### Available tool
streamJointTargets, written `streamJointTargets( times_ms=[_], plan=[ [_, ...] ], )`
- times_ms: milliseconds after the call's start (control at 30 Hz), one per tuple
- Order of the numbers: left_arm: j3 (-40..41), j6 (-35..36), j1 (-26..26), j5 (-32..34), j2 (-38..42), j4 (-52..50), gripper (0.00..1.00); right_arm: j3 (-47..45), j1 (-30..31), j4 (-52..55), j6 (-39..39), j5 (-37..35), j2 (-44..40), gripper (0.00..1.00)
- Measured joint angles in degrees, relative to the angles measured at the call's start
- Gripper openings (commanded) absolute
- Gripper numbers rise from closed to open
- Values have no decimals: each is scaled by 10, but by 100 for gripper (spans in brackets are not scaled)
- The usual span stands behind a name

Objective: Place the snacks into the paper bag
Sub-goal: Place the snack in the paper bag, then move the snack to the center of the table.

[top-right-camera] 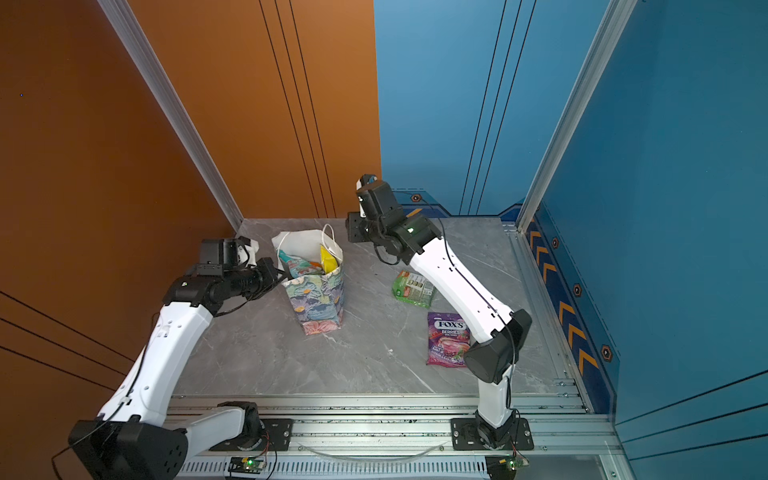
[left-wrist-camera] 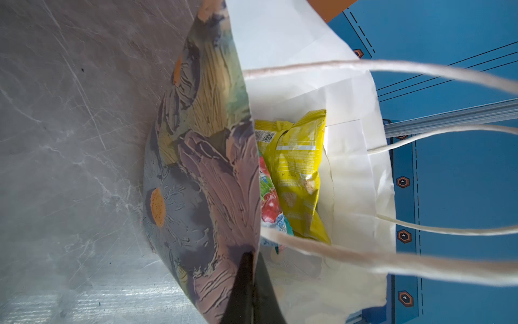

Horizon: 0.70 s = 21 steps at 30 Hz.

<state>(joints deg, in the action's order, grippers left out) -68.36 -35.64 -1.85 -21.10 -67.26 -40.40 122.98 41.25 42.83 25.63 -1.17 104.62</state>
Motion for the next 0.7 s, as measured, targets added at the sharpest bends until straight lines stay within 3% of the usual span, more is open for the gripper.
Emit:
streamJointTargets(
  times_ms=[167, 433, 633, 700],
  plan=[
    [0, 0, 1, 0, 0, 0, 0, -116, -35, -35, 13, 42, -93, 51],
    [3, 0, 1, -2, 0, 5, 0, -379, -173, -54, 61, 74, -227, 55],
    [4, 0, 1, -2, 0, 7, 0, -564, -270, -43, 96, 99, -288, 67],
    [4, 0, 1, -2, 0, 8, 0, -609, -299, -35, 101, 104, -305, 76]
  ],
)
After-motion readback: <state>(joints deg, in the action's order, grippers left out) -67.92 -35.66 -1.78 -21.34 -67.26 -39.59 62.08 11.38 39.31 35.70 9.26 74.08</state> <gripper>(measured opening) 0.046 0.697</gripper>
